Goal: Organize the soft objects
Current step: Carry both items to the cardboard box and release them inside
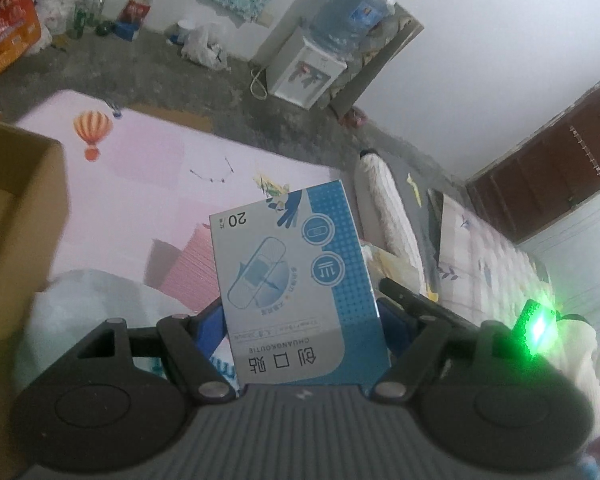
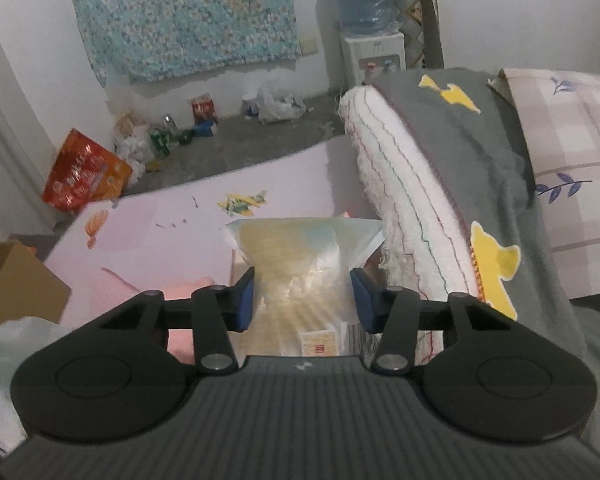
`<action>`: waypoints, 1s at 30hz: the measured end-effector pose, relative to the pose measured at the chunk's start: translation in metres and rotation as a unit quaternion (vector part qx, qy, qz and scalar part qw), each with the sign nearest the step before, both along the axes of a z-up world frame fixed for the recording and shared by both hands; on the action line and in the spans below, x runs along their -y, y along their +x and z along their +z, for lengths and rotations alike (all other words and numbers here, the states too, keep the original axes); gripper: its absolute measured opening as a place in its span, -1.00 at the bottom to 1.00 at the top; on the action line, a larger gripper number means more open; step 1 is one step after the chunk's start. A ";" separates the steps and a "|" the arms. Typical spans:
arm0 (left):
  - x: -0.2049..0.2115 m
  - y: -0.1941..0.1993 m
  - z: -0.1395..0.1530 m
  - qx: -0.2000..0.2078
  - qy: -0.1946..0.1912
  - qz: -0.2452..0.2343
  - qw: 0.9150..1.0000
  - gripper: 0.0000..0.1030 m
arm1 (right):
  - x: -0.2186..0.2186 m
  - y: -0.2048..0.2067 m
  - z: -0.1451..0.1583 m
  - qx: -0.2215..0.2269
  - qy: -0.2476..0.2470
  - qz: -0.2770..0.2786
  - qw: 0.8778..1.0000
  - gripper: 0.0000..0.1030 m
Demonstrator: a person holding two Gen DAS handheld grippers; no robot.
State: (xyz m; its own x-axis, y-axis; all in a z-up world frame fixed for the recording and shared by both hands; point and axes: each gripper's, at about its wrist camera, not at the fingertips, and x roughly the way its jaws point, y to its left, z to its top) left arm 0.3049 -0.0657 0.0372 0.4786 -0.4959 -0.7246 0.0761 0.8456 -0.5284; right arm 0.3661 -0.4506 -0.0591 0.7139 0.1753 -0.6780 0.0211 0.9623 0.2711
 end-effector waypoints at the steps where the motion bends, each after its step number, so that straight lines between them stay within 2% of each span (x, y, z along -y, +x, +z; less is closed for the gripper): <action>1: -0.006 -0.005 0.006 0.005 0.001 0.002 1.000 0.51 | 0.001 -0.005 0.006 0.005 0.007 -0.003 1.000 -0.14; 10: -0.070 -0.050 0.060 0.059 0.022 0.024 0.998 0.52 | -0.024 -0.062 0.083 0.072 0.031 0.014 0.997 -0.15; 16: -0.122 -0.068 0.076 0.079 0.061 0.058 0.993 0.52 | -0.077 -0.087 0.127 0.093 0.079 0.072 0.990 -0.15; 20: -0.160 -0.064 0.073 0.081 0.099 0.077 0.989 0.52 | -0.138 -0.084 0.141 0.078 0.132 0.127 0.980 -0.15; 23: -0.185 -0.051 0.063 0.083 0.151 0.090 0.981 0.52 | -0.194 -0.069 0.143 0.054 0.173 0.167 0.969 -0.15; 26: -0.204 -0.031 0.044 0.072 0.210 0.098 0.970 0.52 | -0.257 -0.056 0.138 0.028 0.185 0.196 0.963 -0.15; 30: -0.232 -0.003 0.015 0.037 0.246 0.101 0.963 0.52 | -0.331 -0.036 0.122 -0.021 0.195 0.214 0.957 -0.15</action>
